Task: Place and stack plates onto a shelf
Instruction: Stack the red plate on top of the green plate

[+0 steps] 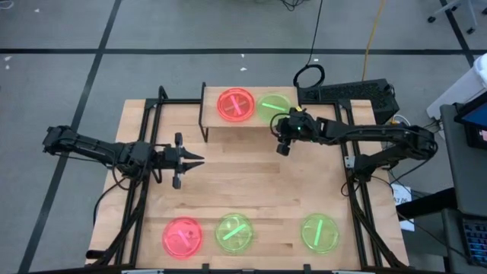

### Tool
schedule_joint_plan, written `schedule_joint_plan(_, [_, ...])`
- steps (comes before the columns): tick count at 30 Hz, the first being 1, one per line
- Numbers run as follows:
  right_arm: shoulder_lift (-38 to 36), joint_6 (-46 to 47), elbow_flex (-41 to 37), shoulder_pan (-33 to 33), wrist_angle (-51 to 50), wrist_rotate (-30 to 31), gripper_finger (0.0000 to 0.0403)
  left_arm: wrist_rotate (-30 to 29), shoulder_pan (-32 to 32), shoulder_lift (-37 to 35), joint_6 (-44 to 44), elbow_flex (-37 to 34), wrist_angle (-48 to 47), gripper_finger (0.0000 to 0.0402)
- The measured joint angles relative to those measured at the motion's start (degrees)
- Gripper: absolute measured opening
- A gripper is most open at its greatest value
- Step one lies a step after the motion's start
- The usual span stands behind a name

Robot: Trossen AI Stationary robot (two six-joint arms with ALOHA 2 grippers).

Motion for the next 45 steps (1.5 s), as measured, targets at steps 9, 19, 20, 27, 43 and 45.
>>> schedule_joint_plan(9, [-0.5, 0.7, 0.0, 1.0, 1.2, -0.4, 0.0130, 0.0, 0.0, 0.0, 0.0, 0.0, -0.2, 0.0070])
schedule_joint_plan(19, [-3.8, 7.3, 0.0, 8.0, 3.0, -12.3, 0.0130, 0.0, -0.1, 0.0, -1.0, 0.0, -0.7, 0.0070])
schedule_joint_plan(20, [-4.0, 7.6, 0.0, 9.4, 3.8, -12.4, 0.0130, -0.1, -0.3, 0.0, -1.7, 0.0, -0.9, 0.0070])
schedule_joint_plan(27, [-5.2, 9.2, 0.0, 18.7, 5.1, -13.6, 0.0130, -0.2, -1.6, 0.0, -7.7, 1.7, -10.5, 0.0070])
schedule_joint_plan(43, [-5.9, 9.4, -1.5, 29.9, 8.1, -5.8, 0.0130, 8.8, -4.0, 15.7, -27.1, 12.4, -37.7, 0.0113])
schedule_joint_plan(45, [-5.9, 9.1, -2.6, 30.5, 9.2, -5.8, 0.0130, 10.4, -4.5, 17.1, -29.2, 12.4, -37.9, 0.0133])
